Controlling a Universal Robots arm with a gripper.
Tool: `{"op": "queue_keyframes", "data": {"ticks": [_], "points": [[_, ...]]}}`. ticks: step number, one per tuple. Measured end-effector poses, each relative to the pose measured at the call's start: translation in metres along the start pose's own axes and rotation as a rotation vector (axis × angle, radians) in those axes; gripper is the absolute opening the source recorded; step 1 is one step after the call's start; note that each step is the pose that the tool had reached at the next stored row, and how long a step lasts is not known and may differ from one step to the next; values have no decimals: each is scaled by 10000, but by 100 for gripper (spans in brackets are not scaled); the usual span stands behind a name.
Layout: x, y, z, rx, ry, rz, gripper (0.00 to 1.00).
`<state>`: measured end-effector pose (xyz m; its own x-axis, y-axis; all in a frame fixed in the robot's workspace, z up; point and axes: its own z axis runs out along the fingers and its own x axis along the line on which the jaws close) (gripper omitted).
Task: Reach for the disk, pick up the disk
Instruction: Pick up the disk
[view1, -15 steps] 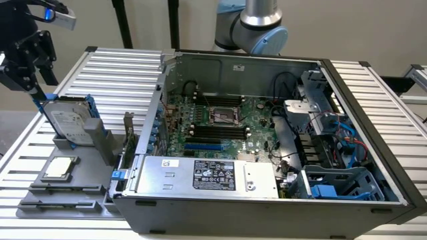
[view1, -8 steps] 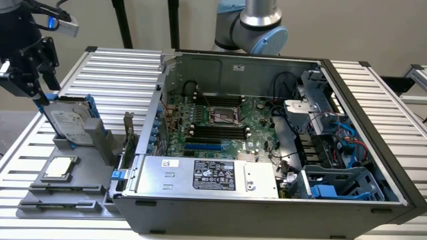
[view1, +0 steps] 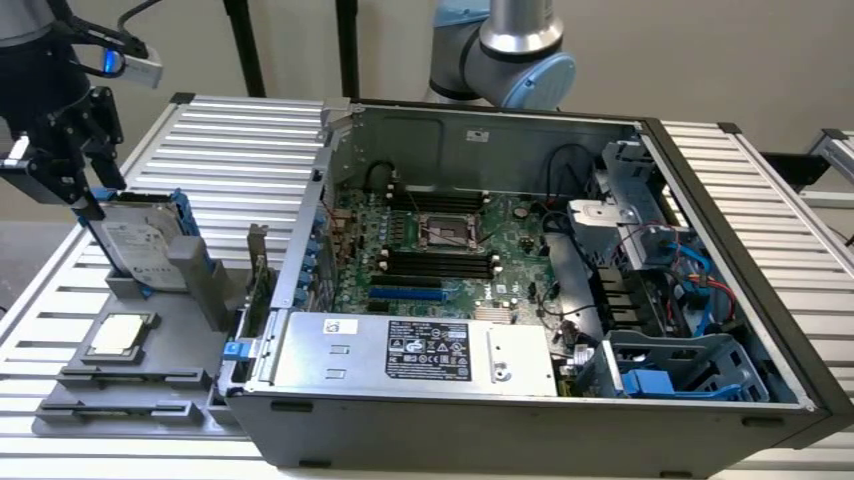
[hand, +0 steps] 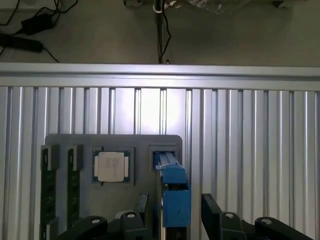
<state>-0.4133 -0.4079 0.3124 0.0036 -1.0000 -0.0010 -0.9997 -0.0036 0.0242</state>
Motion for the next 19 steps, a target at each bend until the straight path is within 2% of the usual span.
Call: {"op": "queue_keyframes", "data": {"ticks": [8,13,17,19], "points": [[16,5,109,7,-2,-1,54],[16,11,118,51,-3,-2,54],[16,35,125,270,-2,-2,54],[16,50,134,404,-1,-3,54]]}}
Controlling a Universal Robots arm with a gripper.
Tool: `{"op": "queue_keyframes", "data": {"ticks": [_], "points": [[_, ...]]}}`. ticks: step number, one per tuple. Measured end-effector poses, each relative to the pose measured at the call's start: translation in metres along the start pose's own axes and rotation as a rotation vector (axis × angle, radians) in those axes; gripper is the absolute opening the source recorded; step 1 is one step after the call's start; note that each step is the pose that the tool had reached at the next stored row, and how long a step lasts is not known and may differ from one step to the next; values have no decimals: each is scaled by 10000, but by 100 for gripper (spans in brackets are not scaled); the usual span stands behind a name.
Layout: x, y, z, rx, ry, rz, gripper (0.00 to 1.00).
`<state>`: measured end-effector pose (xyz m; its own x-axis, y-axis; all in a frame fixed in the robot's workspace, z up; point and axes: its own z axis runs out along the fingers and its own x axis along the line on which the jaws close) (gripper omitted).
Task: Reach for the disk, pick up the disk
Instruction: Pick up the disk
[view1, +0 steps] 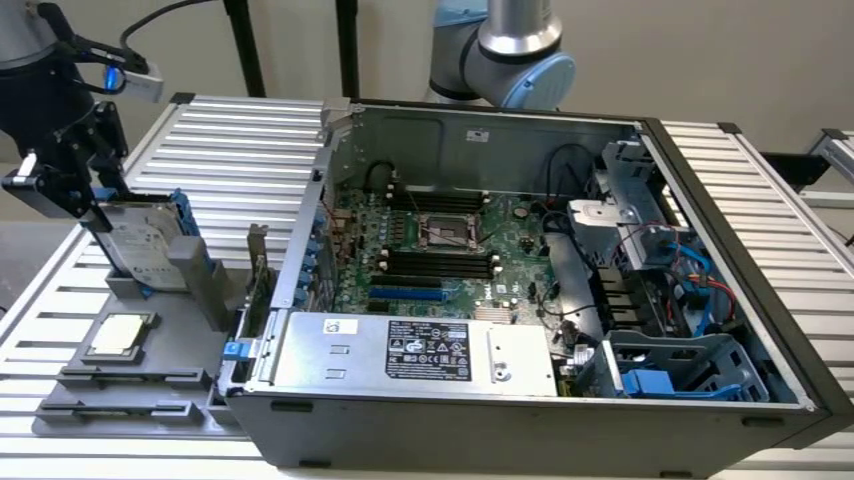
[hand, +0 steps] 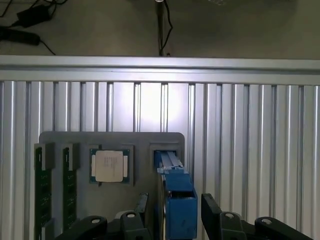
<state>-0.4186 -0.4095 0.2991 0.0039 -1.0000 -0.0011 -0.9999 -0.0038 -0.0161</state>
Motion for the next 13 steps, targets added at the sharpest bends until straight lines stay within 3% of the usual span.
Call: {"op": "queue_keyframes", "data": {"ticks": [3,5,13], "points": [[0,28,15,195,0,0,54],[0,55,21,275,0,0,54],[-1,66,27,271,-7,27,54]]}}
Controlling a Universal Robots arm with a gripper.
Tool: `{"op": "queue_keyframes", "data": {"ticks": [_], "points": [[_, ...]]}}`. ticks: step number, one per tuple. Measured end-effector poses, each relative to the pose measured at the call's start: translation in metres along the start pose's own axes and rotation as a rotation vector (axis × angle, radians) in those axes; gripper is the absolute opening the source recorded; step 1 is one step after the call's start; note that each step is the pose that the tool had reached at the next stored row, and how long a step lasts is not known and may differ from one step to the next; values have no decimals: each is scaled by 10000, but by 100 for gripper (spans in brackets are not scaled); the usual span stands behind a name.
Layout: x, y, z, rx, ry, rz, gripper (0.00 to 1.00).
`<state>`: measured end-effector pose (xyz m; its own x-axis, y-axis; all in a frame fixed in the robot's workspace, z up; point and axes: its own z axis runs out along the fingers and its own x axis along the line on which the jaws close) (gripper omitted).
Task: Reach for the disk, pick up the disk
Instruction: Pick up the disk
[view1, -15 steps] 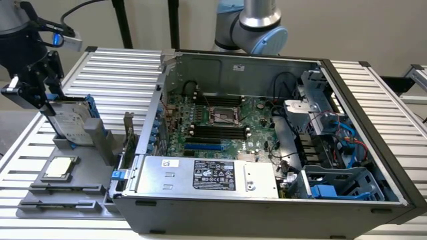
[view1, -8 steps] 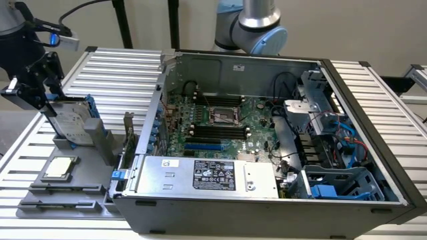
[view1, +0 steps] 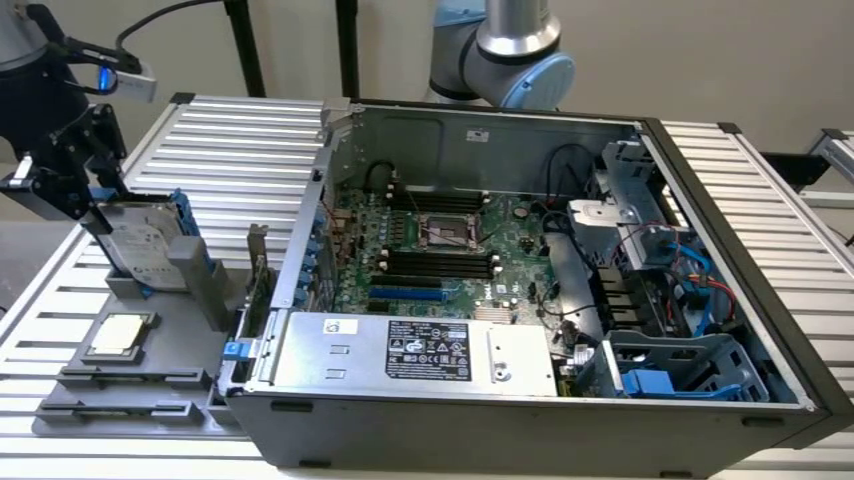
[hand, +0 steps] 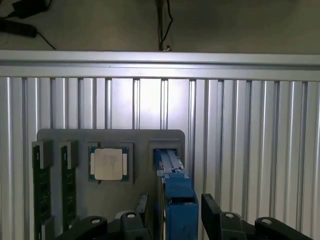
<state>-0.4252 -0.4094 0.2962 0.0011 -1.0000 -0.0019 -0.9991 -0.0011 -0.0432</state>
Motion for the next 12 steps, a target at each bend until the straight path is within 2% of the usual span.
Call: {"op": "queue_keyframes", "data": {"ticks": [6,12], "points": [[0,1,2,-138,-36,59,54],[0,0,7,-206,-142,84,54]]}}
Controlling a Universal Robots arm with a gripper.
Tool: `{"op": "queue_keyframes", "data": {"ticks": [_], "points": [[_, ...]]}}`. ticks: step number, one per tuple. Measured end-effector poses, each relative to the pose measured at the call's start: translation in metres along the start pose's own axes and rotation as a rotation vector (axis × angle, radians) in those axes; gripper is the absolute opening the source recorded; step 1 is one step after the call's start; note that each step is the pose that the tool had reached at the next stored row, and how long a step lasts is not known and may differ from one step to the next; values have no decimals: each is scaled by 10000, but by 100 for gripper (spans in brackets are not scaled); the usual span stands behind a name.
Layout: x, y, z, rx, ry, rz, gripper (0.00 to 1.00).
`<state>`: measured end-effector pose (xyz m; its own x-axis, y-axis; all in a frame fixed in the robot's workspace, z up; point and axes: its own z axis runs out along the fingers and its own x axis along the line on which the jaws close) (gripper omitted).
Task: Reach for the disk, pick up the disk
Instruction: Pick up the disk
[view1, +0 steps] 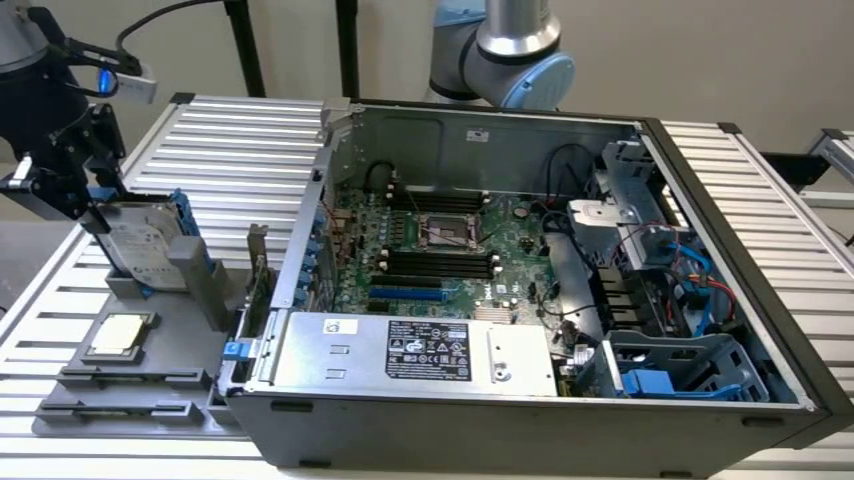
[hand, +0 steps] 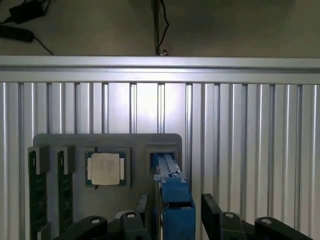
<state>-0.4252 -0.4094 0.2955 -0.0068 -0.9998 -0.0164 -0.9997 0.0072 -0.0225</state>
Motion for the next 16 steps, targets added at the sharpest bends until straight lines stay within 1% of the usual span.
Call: {"op": "queue_keyframes", "data": {"ticks": [3,4,7,16], "points": [[0,1,3,-92,-17,10,54],[0,1,3,-113,-17,12,54],[0,0,2,-122,-17,12,54],[0,-9,14,-121,-18,-7,54]]}}
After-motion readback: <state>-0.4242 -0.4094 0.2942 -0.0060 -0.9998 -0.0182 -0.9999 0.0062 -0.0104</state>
